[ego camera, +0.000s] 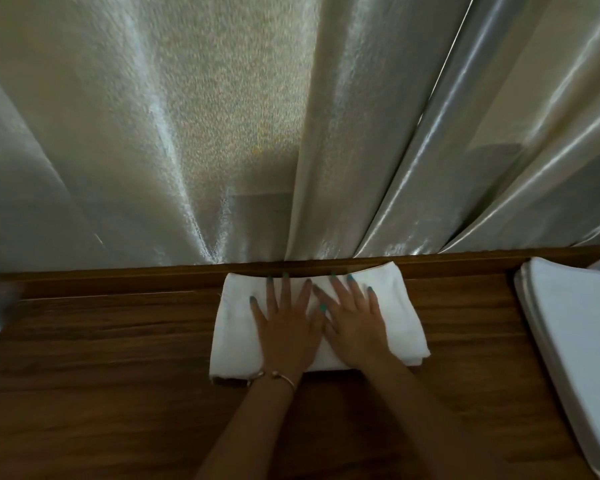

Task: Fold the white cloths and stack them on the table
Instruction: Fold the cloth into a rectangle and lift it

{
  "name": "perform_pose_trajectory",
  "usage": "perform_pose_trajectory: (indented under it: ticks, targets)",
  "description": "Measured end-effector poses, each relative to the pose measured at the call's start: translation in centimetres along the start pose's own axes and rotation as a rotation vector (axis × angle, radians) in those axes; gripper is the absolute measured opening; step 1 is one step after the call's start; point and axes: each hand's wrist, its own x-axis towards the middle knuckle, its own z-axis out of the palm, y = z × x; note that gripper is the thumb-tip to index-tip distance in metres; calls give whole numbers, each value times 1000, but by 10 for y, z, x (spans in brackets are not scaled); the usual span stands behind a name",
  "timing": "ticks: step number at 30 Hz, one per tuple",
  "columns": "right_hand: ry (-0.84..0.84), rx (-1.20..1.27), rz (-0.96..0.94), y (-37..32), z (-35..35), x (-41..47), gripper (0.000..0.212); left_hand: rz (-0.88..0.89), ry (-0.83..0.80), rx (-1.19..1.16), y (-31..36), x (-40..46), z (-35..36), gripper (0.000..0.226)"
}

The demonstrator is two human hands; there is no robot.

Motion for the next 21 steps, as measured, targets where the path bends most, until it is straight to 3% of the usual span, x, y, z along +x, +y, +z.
perform_pose_trajectory:
  ticks: [3, 7, 10, 13, 16, 18, 21]
  targets:
    - [-162, 43, -5, 16, 8, 4, 67, -117, -241, -5, -22, 5, 14, 67]
    - [-101, -28, 192, 59, 5, -3, 59, -250, -227, -17, -71, 7, 3, 70]
    - [22, -27, 311, 58, 10, -14, 57, -241, -197, -111, -83, 3, 0, 67]
    - [111, 124, 496, 44, 6, -17, 66, -250, -63, -224, -79, -3, 1, 71]
    - [181, 395, 641, 46, -8, -11, 72, -502, 103, -377, -74, -6, -7, 89]
    - [166, 601, 817, 50, -18, -3, 76, -625, 50, -408, -75, -5, -9, 94]
    - [-3, 732, 1024, 62, -30, 14, 79, -762, -148, -545, -83, 7, -14, 104]
